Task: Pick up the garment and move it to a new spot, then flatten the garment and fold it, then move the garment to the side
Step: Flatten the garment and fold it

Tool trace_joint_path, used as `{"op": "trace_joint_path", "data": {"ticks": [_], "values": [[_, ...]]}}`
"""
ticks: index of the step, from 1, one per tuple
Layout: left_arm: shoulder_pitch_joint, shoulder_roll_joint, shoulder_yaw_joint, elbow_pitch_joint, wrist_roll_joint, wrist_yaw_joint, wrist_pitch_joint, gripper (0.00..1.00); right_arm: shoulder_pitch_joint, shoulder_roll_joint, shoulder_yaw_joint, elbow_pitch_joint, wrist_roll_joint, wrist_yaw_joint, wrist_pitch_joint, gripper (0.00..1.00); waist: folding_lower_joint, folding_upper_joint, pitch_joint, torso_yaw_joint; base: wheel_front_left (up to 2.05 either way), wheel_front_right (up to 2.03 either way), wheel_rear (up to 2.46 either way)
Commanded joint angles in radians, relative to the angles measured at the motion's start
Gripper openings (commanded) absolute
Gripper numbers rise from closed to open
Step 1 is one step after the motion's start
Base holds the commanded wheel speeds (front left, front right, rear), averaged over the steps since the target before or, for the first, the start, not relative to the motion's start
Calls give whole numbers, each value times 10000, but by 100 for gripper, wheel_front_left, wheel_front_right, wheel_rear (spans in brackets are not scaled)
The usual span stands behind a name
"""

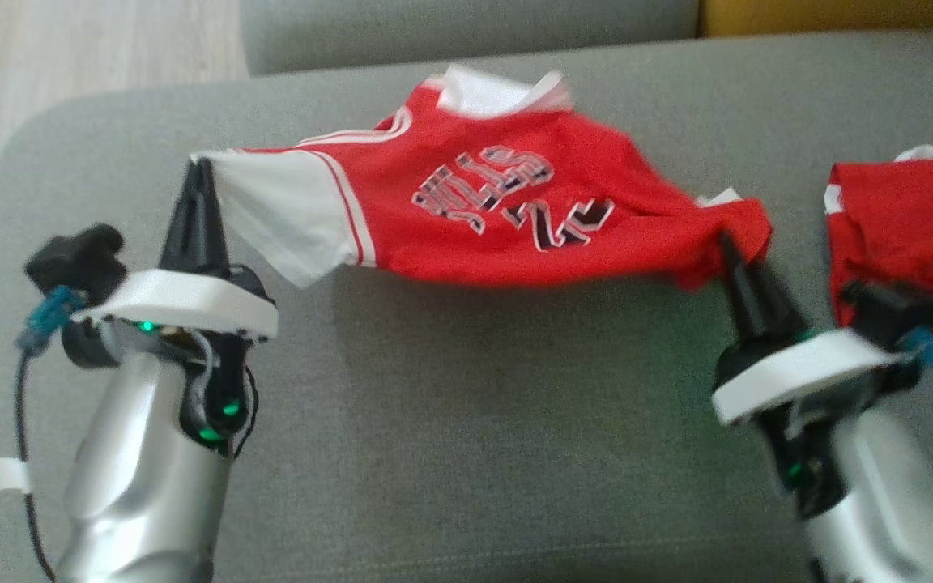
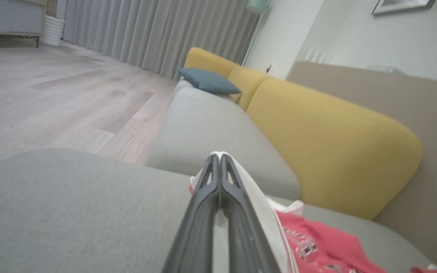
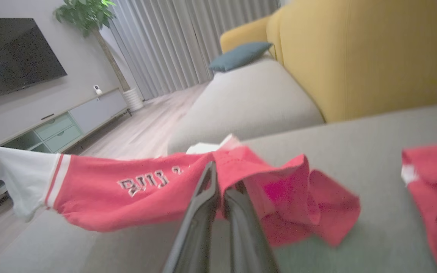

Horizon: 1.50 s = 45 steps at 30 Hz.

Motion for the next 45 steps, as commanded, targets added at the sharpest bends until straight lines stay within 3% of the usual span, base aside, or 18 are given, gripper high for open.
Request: {"op": "trace_joint_path", "data": {"ticks": [1, 6, 12, 20, 25, 30, 35, 40, 45], "values": [[-344, 197, 482, -738, -157, 9, -87, 0, -733, -371, 175, -758, 24, 65, 166, 0, 0, 0, -440, 105, 0, 0, 0], [-265, 38, 747, -2387, -811, 156, 287, 0, -1732, -1092, 79, -1693, 24, 65, 726, 0, 0, 0, -1017, 243, 0, 0, 0], [-155, -51, 778, -4860, -1093, 711, 981, 0, -2514, -1463, -82, -2503, -78, 65, 1415, 0, 0, 0, -1459, 418, 0, 0, 0], [3, -30, 861, -7585, -1177, 1651, 2031, 0, -2018, -374, -1151, -4110, -525, 65, 2968, 0, 0, 0, -1797, 534, 0, 0, 0], [-304, 162, 891, -8172, -1210, 1902, 2663, 0, -2025, 112, -1528, -4904, -371, 65, 3859, 0, 0, 0, -1615, 495, 0, 0, 0], [-1415, 538, 1221, -7352, -1401, 1935, 3217, 0, -2895, 330, -1774, -4638, -399, 65, 4721, 0, 0, 0, -953, 302, 0, 0, 0], [-3611, 1127, 1745, -4970, -1632, 1789, 3581, 0, -5246, 390, -1944, -2788, -454, 65, 4835, 0, 0, 0, 623, 101, 0, 0, 0], [-6353, 1710, 1978, -2018, -1496, 1153, 2930, 0, -8431, 402, -1438, 311, -933, 65, 3722, 0, 0, 0, 1918, -14, 0, 0, 0], [-9031, 1702, 2006, 139, -1392, 648, 1791, 0, -11424, 246, -1098, 3116, -1097, 65, 1745, 0, 0, 0, 2688, 186, 0, 0, 0]]}}
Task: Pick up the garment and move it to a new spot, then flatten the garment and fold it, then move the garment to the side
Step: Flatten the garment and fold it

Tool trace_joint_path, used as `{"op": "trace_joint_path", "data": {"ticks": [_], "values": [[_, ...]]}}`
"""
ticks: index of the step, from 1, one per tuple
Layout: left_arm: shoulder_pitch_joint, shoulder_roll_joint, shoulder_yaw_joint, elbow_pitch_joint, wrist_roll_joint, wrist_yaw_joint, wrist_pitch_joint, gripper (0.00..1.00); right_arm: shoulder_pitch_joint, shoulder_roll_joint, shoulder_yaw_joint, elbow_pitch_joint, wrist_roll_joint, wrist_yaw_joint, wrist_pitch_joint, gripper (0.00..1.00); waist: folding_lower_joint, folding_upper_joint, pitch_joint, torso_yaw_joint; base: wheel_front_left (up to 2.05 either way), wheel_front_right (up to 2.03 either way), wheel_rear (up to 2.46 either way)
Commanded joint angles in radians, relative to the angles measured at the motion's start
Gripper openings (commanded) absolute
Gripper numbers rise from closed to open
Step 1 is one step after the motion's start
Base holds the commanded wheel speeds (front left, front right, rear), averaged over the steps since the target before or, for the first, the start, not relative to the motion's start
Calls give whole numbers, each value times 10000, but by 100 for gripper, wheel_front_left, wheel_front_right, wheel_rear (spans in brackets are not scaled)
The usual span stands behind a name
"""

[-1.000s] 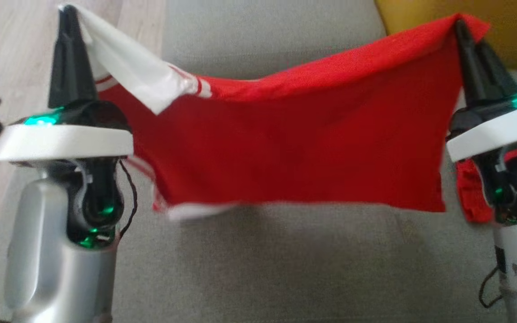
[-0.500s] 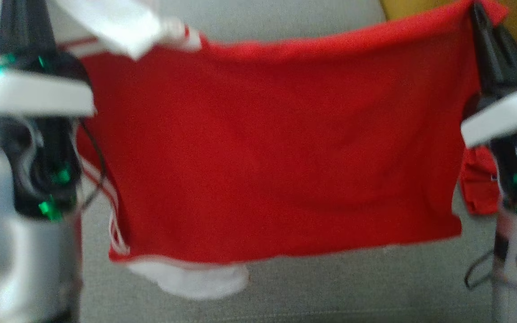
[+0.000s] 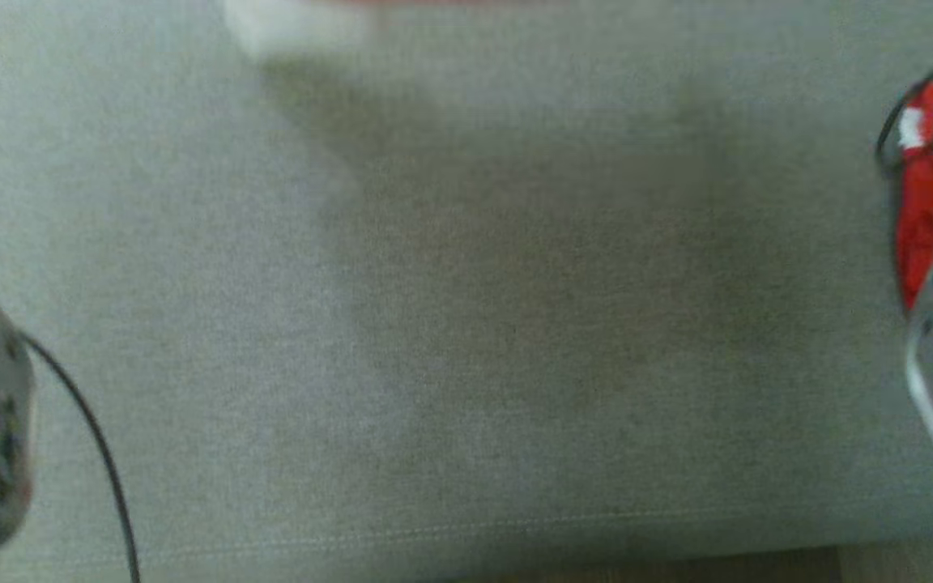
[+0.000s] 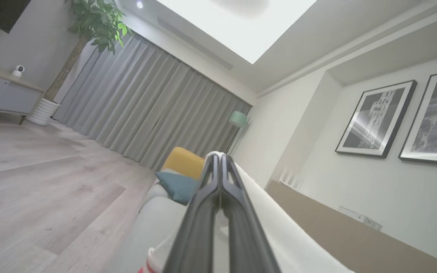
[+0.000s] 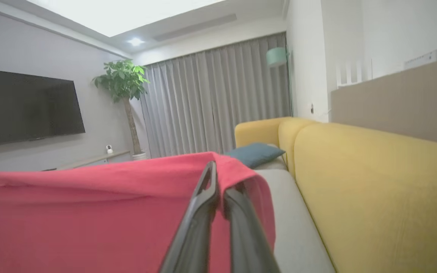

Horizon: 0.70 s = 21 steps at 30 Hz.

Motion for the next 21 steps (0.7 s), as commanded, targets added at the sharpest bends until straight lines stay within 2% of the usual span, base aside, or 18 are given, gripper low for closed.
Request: {"op": "trace_joint_path", "data": {"ticks": [1, 5, 8, 15, 21], "values": [[-1332, 405, 249, 286, 103, -309, -574, 0, -1423, -18, 287, 563, -54, 65, -1085, 0, -2, 0, 758, 155, 0, 0, 0], [-2013, 237, 118, 1260, 114, -760, -1218, 0, -2416, -243, 651, 1899, 9, 65, -2540, 0, -2, 0, 982, 342, 0, 0, 0], [-1618, 189, -30, 1946, 257, -981, -1524, 0, -2188, -243, 895, 2939, 501, 65, -3229, 0, -2, 0, 856, 372, 0, 0, 0], [-93, -438, -354, 3016, 289, -1532, -1865, 0, -886, -510, 1330, 4339, 1979, 65, -3500, 0, -2, 0, 1172, 875, 0, 0, 0], [1654, -562, -693, 3595, 431, -2026, -1974, 0, 785, -717, 2047, 4773, 3057, 65, -3219, 0, -2, 0, 790, 1078, 0, 0, 0]]}}
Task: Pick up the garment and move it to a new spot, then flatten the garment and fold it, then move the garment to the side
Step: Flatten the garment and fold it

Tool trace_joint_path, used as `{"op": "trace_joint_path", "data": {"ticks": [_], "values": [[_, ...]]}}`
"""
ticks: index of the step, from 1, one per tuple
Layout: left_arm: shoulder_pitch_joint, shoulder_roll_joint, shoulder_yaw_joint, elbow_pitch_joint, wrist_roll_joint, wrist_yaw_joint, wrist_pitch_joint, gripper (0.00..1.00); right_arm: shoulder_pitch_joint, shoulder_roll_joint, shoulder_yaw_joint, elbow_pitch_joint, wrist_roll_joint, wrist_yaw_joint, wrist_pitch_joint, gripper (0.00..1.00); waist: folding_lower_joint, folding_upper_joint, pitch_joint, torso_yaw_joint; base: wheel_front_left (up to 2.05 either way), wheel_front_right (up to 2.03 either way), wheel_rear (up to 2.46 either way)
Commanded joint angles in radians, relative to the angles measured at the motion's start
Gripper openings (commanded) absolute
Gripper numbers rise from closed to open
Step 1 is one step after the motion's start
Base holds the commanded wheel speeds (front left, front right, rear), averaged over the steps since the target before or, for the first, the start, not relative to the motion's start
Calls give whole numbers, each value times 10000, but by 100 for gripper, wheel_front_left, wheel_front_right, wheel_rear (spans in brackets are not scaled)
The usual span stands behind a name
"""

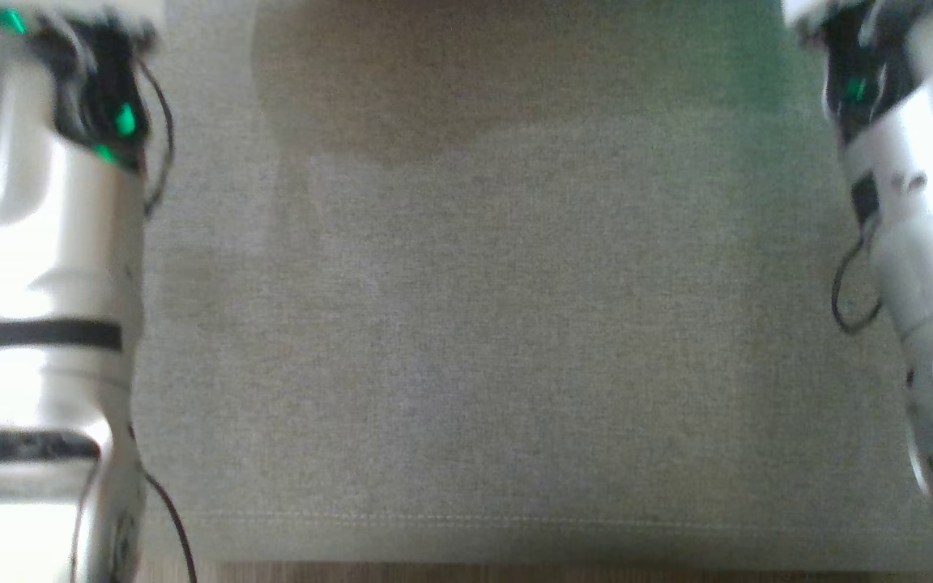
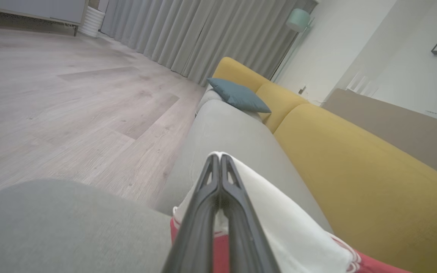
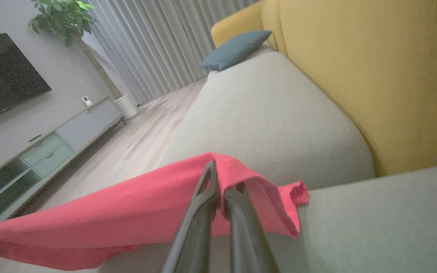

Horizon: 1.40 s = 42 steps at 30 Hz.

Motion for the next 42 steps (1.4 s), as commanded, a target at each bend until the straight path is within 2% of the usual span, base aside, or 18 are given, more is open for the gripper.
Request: {"op": "trace_joint_path", "data": {"ticks": [1, 5, 10, 17, 25, 32, 37, 42], "values": [[-230, 450, 127, -345, 78, -60, -85, 0, -152, -4, 95, -343, 94, 65, -3, 0, -1, 1, -169, 59, 0, 0, 0], [932, 457, 53, -84, 58, -210, -113, 0, 977, -193, 600, -380, 737, 65, 353, 0, -1, 1, -717, 149, 0, 0, 0], [2639, 702, -503, 31, 188, -357, -117, 0, 2576, -454, 1463, -642, 1414, 65, 974, 0, -1, 1, -1581, 130, 0, 0, 0], [4556, 1124, -1413, -553, 65, -397, 408, 0, 4139, -835, 2325, -805, 1948, 65, 1836, 0, -1, 1, -2542, 79, 0, 0, 0], [6568, 1867, -2155, -2194, -527, -401, 1405, 0, 5202, -1422, 3102, -1137, 2300, 65, 2554, 0, -1, 1, -3330, 45, 0, 0, 0], [8115, 2727, -2540, -4056, -1177, -401, 2632, 0, 6152, -2124, 4133, -1854, 2702, 65, 3918, 0, -1, 1, -3913, 29, 0, 0, 0], [9159, 3363, -2559, -5470, -1592, -363, 3497, 0, 6666, -2788, 4735, -2592, 3090, 65, 4961, 0, -1, 1, -4213, -26, 0, 0, 0], [10019, 3936, -2336, -6835, -2105, -95, 4312, 0, 7074, -3443, 5090, -3420, 3515, 65, 5933, 0, -1, 1, -4386, -57, 0, 0, 0]]}}
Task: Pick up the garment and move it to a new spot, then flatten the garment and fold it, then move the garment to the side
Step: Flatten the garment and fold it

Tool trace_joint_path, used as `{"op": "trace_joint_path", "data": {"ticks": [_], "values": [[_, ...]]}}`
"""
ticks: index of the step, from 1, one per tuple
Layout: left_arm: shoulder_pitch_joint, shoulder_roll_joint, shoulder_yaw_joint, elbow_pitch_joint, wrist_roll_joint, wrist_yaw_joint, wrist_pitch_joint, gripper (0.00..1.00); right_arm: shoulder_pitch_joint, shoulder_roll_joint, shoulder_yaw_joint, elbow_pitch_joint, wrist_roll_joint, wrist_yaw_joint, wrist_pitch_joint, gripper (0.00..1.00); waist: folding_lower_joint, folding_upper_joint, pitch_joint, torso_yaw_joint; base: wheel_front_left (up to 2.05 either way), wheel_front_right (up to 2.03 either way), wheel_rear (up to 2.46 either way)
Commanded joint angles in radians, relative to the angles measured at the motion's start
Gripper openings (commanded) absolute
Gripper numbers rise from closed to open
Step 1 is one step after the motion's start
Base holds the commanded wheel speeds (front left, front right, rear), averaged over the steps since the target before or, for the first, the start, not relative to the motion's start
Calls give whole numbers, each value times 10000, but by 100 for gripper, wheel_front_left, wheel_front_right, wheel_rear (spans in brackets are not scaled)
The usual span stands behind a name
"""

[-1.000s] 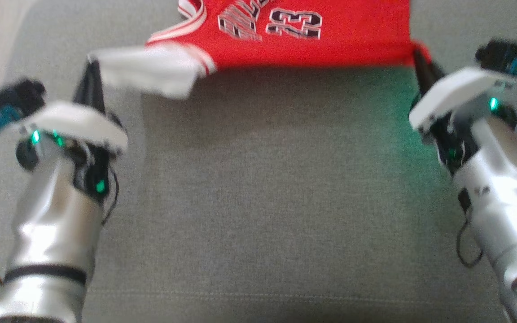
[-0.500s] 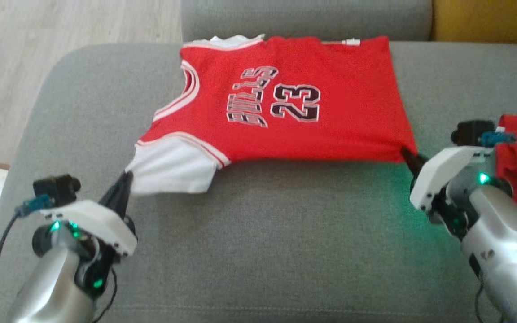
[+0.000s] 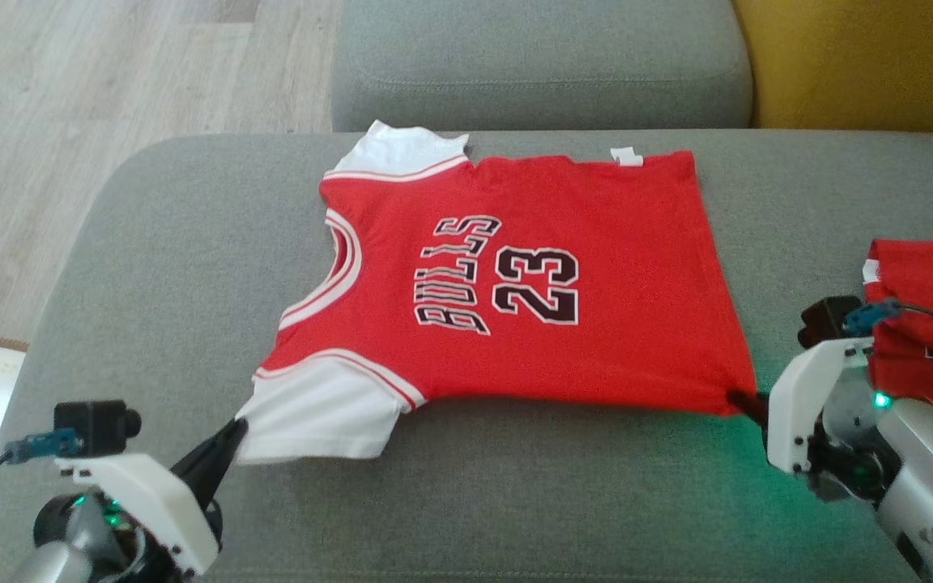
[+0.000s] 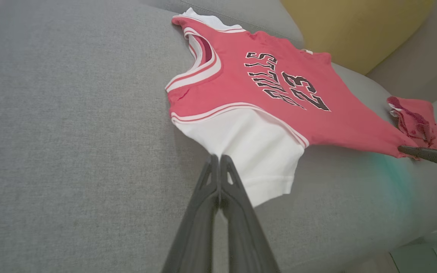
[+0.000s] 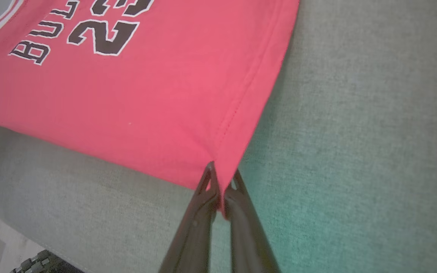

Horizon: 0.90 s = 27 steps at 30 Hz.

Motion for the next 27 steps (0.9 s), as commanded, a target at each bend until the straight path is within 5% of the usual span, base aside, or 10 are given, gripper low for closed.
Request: {"op": "trace_joint_path", "data": {"ticks": [1, 13, 27], "values": [[-265, 587, 581, -655, -178, 96, 228, 0, 80, -415, 114, -419, 164, 65, 294, 0, 1, -1, -49, -17, 0, 0, 0], [878, 1701, 908, -3115, -1019, 627, 1812, 0, 746, -1255, -168, -1838, 670, 65, 2142, 0, 1, -1, 30, -112, 0, 0, 0], [-2136, 1687, 871, -2484, -223, 630, 2052, 0, -650, -812, -1733, -2057, -126, 65, 2852, 0, 1, -1, 1355, -280, 0, 0, 0]]}}
